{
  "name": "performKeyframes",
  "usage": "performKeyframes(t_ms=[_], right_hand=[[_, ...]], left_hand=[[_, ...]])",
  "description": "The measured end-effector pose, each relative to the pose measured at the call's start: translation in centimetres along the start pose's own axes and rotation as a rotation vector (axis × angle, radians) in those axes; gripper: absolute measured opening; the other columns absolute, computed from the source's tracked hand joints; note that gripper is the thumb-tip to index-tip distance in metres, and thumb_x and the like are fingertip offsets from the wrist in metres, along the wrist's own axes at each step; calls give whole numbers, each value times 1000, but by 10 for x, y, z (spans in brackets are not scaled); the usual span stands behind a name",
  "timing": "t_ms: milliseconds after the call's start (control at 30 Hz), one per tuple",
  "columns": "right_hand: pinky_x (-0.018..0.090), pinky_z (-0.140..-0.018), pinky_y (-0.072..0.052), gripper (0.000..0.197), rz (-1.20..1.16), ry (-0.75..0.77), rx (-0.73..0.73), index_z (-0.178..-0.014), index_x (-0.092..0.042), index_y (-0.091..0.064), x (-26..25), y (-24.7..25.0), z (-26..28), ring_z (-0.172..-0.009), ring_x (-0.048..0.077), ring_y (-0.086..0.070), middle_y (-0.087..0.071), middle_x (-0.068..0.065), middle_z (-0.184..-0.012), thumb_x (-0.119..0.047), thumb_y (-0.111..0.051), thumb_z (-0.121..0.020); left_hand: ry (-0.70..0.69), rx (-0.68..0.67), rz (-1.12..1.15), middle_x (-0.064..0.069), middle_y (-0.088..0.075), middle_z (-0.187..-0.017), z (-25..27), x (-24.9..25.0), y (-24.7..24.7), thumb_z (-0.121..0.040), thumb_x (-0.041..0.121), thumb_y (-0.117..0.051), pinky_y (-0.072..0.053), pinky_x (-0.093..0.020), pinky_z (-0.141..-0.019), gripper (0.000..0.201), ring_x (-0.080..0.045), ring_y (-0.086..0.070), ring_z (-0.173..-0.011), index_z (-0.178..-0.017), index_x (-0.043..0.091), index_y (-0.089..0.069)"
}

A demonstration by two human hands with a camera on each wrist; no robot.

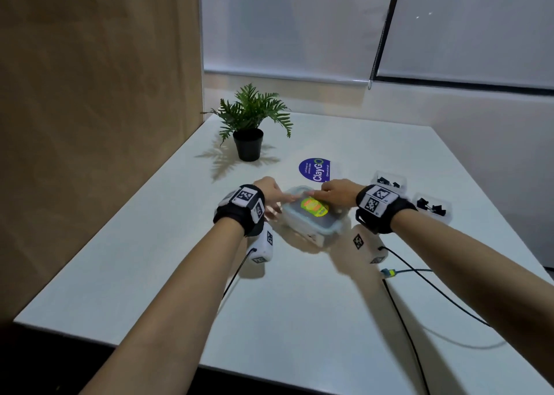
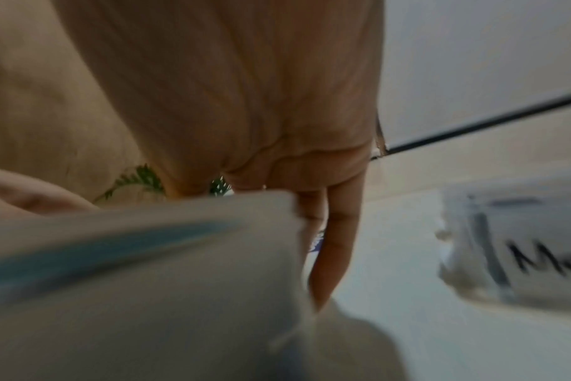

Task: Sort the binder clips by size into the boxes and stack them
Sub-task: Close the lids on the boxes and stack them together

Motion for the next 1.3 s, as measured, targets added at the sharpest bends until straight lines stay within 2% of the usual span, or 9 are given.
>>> performKeyframes(t_ms=[233, 400, 567, 667, 767, 900, 1033, 1167, 1300], right_hand=[[26, -60, -40, 65, -419, -49, -112, -99, -15, -67, 21, -38, 16, -66, 15, -53, -56, -1, -78, -73, -43, -84], [25, -55, -31, 64, -747, -45, 16, -84, -13, -73, 26, -56, 16, -55, 15, -45, -52, 1, -64, -74, -63, -69], [23, -45, -19, 50, -922, -27, 106, -63, -16, -52, 24, -59, 12, -45, 14, -28, -34, 2, -52, -62, -70, -73], [26, -57, -30, 57, -1057, -36, 137, -90, -17, -60, 24, -59, 11, -62, 25, -41, -47, 13, -72, -65, -76, -63], [18, -50, -49, 26, -1244, 21, 30, -96, -4, -65, 16, -58, 25, -56, 23, -67, -70, 11, -68, -29, -64, -90], [11, -43, -43, 31, -1280, -9, 74, -103, 0, -65, 25, -57, 33, -45, 7, -61, -68, 1, -62, -28, -58, -94], [29, -73, -39, 82, -1104, -47, 128, -93, 6, -64, 35, -53, 29, -72, 21, -53, -57, 11, -80, -67, -79, -58], [31, -66, -38, 56, -1099, -59, 199, -62, -20, -51, 36, -45, 30, -74, 25, -47, -49, 13, -76, -65, -83, -51], [24, -59, -41, 53, -1116, -56, 109, -68, -17, -54, 29, -44, 43, -53, 16, -45, -47, 5, -59, -69, -66, -71]], left_hand=[[26, 107, -226, -18, -66, -112, -15, -9, -10, -84, 73, -42, -50, -37, -94, 78, -33, -63, -104, -114, 5, -63], [28, 135, -222, -22, -67, -105, -19, -12, -15, -80, 79, -39, -51, -37, -86, 74, -35, -64, -92, -83, 7, -57], [-3, 135, -175, -22, -67, -99, -24, -17, -11, -81, 78, -39, -50, -35, -77, 77, -36, -65, -90, -87, 4, -60], [-13, 52, -61, -14, -63, -58, -17, -13, -12, -86, 73, -36, -45, -25, -54, 73, -27, -60, -54, -64, 6, -54], [-19, 10, -24, -3, -53, -34, -10, -9, -22, -90, 71, -28, -41, -26, -53, 77, -20, -54, -48, -56, 7, -53], [-62, 18, -3, -9, -58, -54, -15, -3, -28, -83, 75, -42, -41, -25, -52, 70, -22, -53, -51, -64, 8, -53], [-47, -59, 89, -7, -62, -67, -14, -7, -34, -73, 67, -66, -44, -21, -47, 59, -20, -58, -52, -83, 9, -61], [-47, -42, 183, -4, -63, -75, -11, -8, -45, -79, 65, -60, -45, -19, -44, 53, -18, -60, -58, -91, 13, -61], [-45, -12, 264, -10, -71, -102, -11, -9, -40, -67, 73, -66, -56, -37, -83, 69, -27, -69, -91, -99, 11, -66]])
Point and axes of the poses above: each hand's wrist, its own z-axis away from the middle knuckle, its own y-axis out of the back of the hand, x = y × z, the point moved 3 cm from there along -z, towards the middle knuckle
